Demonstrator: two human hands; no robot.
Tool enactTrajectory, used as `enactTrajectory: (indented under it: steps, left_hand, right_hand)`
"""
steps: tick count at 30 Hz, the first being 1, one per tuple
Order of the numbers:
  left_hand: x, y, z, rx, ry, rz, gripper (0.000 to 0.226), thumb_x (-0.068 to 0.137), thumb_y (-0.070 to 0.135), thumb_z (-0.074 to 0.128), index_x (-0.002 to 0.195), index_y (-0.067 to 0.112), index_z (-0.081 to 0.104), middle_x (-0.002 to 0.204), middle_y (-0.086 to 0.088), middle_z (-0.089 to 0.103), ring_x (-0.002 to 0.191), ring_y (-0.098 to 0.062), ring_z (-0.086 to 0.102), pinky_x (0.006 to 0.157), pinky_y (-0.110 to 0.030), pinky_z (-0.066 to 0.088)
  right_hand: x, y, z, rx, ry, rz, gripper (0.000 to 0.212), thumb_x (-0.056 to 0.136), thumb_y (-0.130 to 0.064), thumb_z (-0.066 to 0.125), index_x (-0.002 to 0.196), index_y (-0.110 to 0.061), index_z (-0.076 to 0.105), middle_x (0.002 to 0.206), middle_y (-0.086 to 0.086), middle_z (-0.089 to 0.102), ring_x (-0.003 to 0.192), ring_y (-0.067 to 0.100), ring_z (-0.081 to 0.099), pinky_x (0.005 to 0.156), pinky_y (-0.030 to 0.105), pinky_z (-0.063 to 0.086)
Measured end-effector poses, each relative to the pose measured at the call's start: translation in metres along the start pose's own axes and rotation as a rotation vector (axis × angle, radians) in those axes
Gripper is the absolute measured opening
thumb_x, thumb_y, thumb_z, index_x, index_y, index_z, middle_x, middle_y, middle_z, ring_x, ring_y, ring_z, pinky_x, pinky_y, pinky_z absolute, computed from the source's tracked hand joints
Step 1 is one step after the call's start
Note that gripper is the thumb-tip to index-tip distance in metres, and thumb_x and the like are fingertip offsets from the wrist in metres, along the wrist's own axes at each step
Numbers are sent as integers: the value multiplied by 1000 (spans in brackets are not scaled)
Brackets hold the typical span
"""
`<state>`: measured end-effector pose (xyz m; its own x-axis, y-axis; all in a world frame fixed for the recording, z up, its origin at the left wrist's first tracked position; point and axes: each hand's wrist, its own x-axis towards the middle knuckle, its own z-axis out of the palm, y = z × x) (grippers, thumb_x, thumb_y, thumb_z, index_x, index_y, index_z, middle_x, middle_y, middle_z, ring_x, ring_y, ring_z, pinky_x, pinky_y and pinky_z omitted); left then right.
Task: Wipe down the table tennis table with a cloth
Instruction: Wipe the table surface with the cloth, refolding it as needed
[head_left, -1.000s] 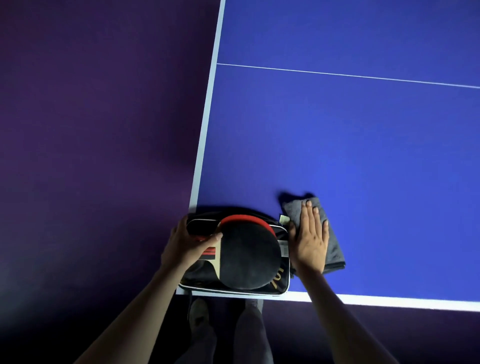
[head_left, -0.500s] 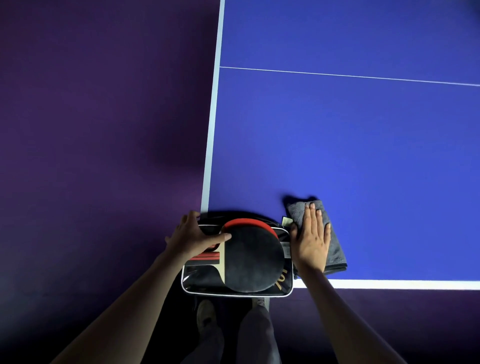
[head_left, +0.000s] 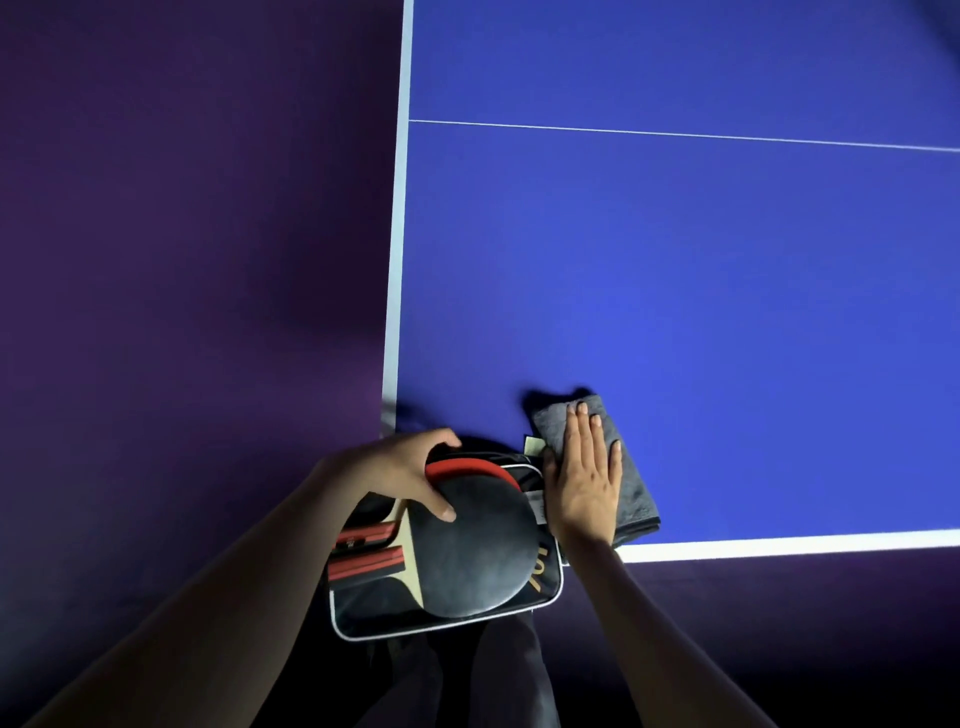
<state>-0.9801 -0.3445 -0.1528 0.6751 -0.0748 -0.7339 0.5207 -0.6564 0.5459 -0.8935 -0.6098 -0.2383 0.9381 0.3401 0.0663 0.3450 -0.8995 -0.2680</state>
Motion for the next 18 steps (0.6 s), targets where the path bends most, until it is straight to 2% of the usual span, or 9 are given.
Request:
enactTrajectory:
  steps: [2,5,9,14,18]
  left_hand:
    - [2,3,1,-17,-86,114,108,59,50,93,149,52,33,155,23,40,141,-3,39,118,-34,35]
    - [1,4,1,-24,-144,218,113,64,41,94,155,49,28,161,24,31,148,2,27,125,-31,23]
    - [-18,-13,-5,-128,-124,272,110,65,32,94,157,36,34,156,22,41,145,1,36,123,-35,28]
    - [-65,-28,-33,-350,66,240,98,74,17,91,154,41,38,148,26,50,137,6,44,116,-23,36]
    - [-89,-33,-50,-440,267,228,86,78,13,88,150,37,47,143,22,57,134,2,51,115,-32,40]
  right_hand:
    - [-1,-3,1,4,6,-3,65,105,-43,34,165,-19,26,171,-3,24,159,16,20,128,49,16]
    - [0,-1,0,12,2,-8,65,105,-44,32,165,-20,26,171,-4,23,159,15,19,129,47,13]
    - [1,3,-1,21,-41,-8,65,106,-48,27,165,-22,23,172,-5,21,159,14,16,130,46,9]
    - [-18,-7,-3,23,-63,-4,65,105,-46,29,166,-23,22,172,-5,20,160,15,16,130,44,7]
    - [-63,-22,-1,9,-40,-66,63,105,-40,34,164,-19,28,171,-1,25,159,16,20,129,47,15]
